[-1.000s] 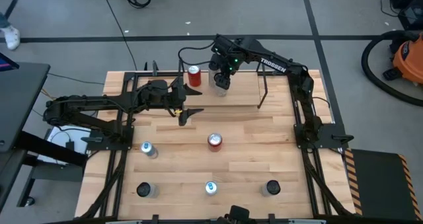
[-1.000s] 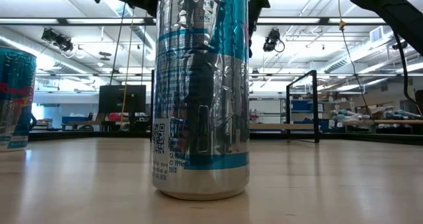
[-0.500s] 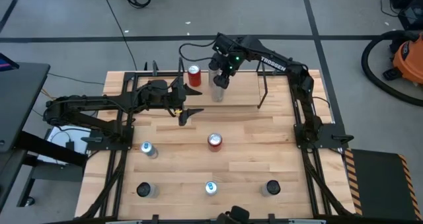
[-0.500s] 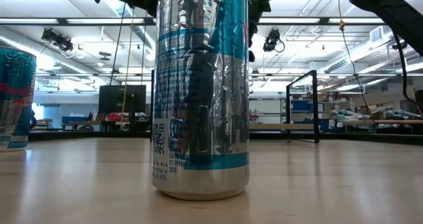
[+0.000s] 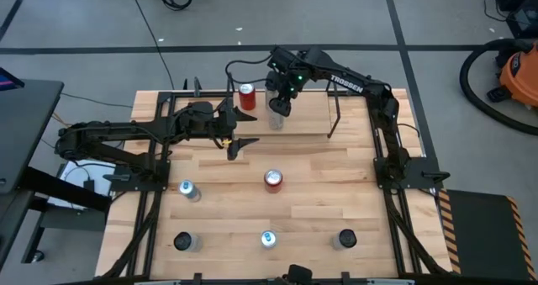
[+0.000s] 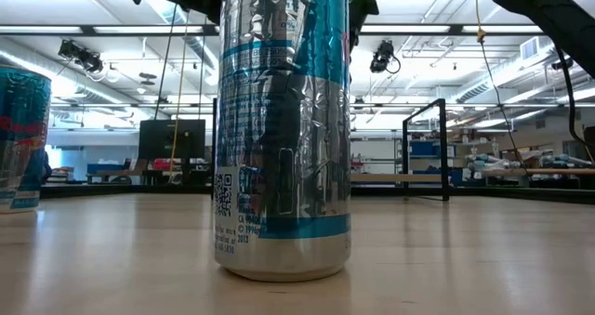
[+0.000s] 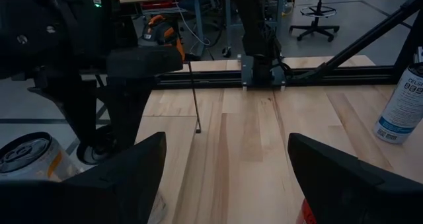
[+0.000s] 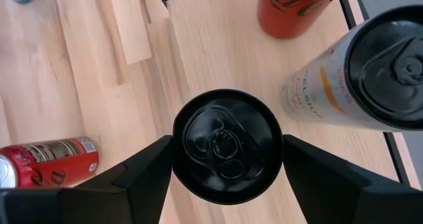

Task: Place canned beverage on shelf
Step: Put the white yellow soda can aligned with the other white yellow soda can on the shelf

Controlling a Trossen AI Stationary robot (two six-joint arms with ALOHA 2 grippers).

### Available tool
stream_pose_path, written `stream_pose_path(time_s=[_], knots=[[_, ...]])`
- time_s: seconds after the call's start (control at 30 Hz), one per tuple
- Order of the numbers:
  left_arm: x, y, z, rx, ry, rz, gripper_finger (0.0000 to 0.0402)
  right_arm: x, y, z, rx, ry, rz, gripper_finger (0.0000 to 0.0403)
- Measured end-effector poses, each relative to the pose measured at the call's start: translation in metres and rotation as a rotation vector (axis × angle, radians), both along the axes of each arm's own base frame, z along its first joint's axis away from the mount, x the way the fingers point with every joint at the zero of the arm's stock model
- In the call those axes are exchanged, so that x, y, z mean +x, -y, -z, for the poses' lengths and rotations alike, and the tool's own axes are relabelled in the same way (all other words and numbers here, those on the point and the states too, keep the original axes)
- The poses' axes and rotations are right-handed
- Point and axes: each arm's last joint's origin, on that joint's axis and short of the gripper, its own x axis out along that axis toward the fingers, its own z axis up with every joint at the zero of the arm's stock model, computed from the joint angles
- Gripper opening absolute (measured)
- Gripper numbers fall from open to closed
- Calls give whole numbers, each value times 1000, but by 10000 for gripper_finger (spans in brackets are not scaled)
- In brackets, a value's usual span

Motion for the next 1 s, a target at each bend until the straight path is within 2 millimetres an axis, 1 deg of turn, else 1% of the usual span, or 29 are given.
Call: stream_pose_path(time_s=[0.13, 0.5, 0.87, 0.93, 1.0], knots=[[0, 0, 0, 0, 0, 0, 322, 0, 0, 0, -22, -9, -3, 286], [0, 0, 0, 0, 0, 0, 322, -1, 1, 2, -30, -27, -7, 318], [0, 0, 0, 0, -1, 0, 322, -5, -4, -6, -31, -11, -8, 319], [0, 0, 0, 0, -1, 0, 322, -5, -5, -9, -15, -6, 28, 319], [0, 0, 0, 0, -2, 0, 322, -6, -5, -10, 19, -6, 101, 318]])
